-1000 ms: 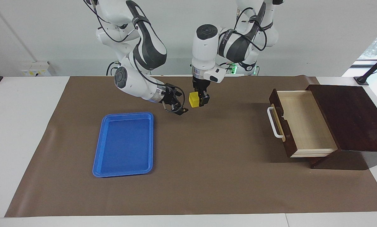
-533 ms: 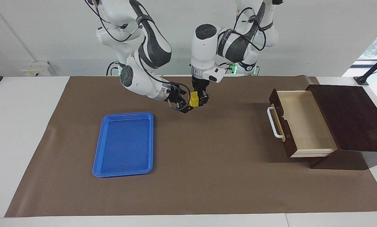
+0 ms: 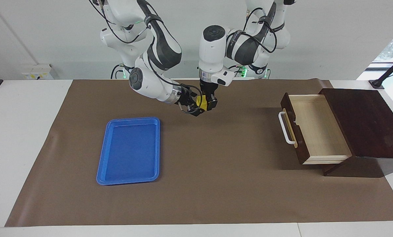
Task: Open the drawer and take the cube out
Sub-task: 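Grasp the cube with the right gripper while the left gripper releases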
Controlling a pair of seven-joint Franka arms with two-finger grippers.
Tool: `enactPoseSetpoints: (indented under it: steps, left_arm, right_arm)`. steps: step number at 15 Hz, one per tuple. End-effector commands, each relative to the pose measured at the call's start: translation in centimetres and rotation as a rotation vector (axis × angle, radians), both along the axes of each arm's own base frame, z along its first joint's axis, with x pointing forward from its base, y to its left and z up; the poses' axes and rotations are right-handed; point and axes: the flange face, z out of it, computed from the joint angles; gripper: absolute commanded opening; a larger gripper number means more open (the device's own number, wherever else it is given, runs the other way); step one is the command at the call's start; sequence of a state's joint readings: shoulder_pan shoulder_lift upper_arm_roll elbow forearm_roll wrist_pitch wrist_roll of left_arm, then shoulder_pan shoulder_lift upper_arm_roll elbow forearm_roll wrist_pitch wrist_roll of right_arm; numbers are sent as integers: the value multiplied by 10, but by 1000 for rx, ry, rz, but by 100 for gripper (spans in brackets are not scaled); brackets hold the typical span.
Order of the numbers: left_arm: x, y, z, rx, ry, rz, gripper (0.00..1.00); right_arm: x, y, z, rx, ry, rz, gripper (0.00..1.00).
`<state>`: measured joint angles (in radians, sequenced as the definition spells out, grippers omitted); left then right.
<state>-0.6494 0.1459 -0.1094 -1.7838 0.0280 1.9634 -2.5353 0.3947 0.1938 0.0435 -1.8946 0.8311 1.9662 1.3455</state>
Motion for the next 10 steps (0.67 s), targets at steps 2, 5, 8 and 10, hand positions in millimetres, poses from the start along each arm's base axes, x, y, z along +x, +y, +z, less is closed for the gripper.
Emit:
enactPoseSetpoints:
  steps: [2, 5, 8, 10]
  left_arm:
    - [3, 0, -1, 18, -11, 14, 0]
    - [2, 0, -1, 18, -11, 12, 0]
    - [3, 1, -2, 19, -10, 14, 0]
    - [3, 2, -2, 26, -6, 11, 0]
  right_arm:
    - [-3, 9, 1, 12, 18, -8, 76]
    - [-1, 5, 1, 14, 12, -4, 0]
    - [-1, 8, 2, 19, -5, 9, 0]
    - [-1, 8, 2, 20, -3, 9, 0]
